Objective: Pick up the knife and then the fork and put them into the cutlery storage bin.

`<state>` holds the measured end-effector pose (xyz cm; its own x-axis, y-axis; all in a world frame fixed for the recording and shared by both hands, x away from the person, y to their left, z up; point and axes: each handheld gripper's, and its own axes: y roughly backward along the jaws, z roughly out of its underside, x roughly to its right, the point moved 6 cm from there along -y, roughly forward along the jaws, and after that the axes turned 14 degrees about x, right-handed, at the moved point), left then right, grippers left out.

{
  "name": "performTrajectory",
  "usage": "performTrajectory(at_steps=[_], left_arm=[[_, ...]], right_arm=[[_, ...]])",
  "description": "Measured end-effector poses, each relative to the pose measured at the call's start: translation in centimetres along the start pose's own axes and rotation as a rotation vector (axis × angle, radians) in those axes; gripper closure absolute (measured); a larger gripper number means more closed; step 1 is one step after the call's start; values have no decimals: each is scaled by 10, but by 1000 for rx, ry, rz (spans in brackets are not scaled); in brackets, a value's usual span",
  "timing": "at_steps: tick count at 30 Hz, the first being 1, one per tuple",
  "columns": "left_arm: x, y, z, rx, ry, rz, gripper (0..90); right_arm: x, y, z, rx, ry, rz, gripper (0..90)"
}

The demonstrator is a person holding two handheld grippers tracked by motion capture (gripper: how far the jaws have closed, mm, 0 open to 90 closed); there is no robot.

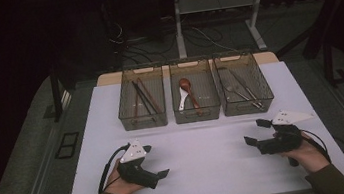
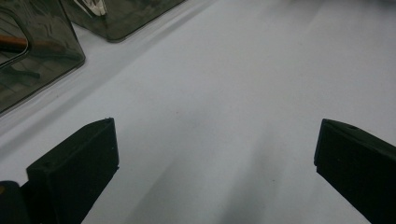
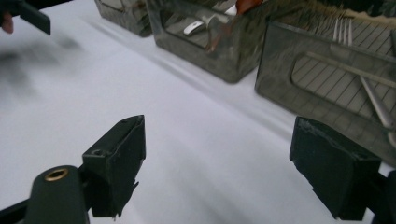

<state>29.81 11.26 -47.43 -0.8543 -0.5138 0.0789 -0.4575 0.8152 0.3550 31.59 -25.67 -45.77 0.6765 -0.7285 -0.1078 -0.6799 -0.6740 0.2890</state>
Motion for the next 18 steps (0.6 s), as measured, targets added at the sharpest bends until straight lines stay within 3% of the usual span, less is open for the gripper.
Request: performTrajectory(at_steps=[9, 18], left_arm=[[1, -1, 0, -3, -1, 1, 0], [1, -1, 0, -2, -1, -1, 0]], right_arm=[[-5, 12, 18, -14, -15, -7, 186], [-13, 11, 25, -41, -3, -29, 186]])
